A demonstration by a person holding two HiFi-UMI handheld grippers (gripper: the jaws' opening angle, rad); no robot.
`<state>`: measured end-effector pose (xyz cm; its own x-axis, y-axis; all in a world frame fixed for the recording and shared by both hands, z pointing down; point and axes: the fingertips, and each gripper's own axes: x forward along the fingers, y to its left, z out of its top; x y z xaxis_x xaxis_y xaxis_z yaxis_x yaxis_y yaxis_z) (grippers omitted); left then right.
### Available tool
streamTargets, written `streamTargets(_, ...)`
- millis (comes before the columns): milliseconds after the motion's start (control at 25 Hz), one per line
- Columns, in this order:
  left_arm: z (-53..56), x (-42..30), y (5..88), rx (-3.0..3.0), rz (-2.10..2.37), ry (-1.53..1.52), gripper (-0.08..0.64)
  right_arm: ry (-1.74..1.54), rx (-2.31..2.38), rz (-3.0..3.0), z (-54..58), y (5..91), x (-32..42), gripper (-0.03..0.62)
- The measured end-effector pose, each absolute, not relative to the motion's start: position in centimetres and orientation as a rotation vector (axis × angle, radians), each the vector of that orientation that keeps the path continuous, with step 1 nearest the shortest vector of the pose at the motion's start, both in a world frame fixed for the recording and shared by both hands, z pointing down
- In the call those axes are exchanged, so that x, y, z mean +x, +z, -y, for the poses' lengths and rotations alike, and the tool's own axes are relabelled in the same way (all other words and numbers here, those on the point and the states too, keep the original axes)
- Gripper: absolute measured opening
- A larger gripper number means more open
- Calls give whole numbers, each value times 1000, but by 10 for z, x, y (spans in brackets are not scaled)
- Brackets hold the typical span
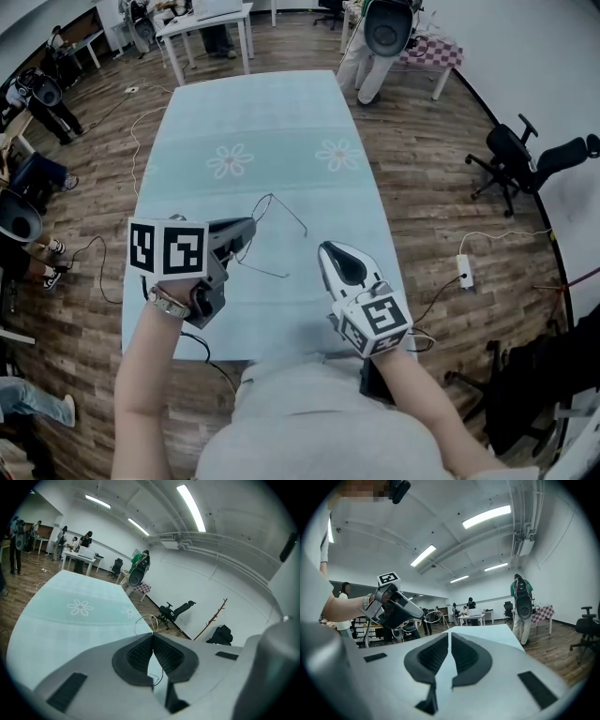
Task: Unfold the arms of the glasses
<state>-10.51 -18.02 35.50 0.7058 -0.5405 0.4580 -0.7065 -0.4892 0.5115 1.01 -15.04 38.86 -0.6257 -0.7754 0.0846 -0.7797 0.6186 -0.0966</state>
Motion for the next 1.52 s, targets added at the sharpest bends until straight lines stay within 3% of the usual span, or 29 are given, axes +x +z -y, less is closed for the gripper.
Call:
streamTargets(160, 180, -105, 355, 2215, 943, 299, 12, 149, 1372, 2788, 152, 385, 13, 8)
streamTargets(1520, 178, -103, 353, 2223, 932, 291, 12, 93, 1366, 2745, 150, 385, 11, 6)
